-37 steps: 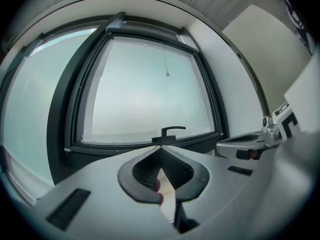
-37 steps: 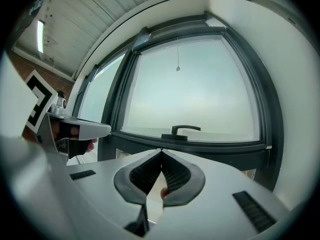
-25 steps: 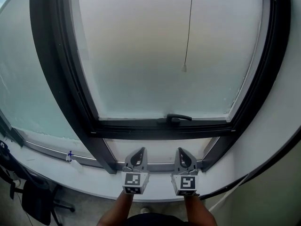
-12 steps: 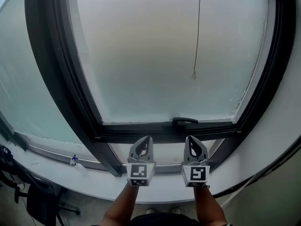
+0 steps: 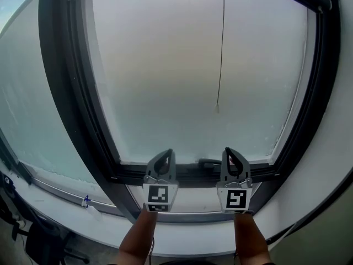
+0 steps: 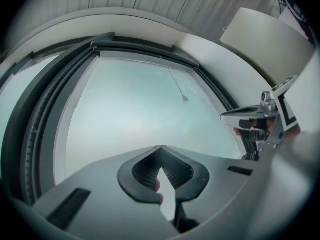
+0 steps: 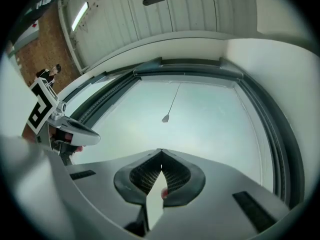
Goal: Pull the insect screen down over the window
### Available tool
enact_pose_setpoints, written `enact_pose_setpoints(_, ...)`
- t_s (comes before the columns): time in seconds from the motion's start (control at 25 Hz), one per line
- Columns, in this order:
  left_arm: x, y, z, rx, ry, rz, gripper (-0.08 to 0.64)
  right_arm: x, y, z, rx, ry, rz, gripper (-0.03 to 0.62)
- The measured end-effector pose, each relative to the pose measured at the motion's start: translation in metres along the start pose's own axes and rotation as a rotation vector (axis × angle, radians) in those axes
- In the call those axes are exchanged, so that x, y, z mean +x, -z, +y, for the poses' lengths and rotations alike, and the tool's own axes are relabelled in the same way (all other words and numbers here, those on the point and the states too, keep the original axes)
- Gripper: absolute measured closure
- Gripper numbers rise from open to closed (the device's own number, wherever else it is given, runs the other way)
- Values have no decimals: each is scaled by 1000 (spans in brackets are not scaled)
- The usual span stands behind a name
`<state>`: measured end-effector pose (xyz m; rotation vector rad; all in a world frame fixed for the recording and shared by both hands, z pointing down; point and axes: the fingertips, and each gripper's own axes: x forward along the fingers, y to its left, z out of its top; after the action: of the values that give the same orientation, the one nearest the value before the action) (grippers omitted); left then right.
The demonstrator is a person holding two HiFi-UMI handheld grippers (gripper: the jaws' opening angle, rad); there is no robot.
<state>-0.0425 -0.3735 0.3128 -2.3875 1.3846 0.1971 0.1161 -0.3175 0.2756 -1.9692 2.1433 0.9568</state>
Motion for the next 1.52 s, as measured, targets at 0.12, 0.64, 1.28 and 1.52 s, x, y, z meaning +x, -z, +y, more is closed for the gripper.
enact_pose_setpoints(0.12, 13, -26, 13, 65, -20, -38, 560, 17, -23, -18, -73, 1, -58, 589)
enact_pose_setpoints(0.64, 58, -124, 53, 558, -114, -147, 560, 61, -97, -55, -320, -39, -145, 589)
enact_pose_setpoints(1.28, 84, -196, 84, 1093, -225, 37, 340, 93, -142, -83, -687, -5, -104, 397)
enact_pose_setpoints(1.52, 99, -241, 115, 1240, -327, 114, 278, 118, -169, -101, -885, 16, -99, 326)
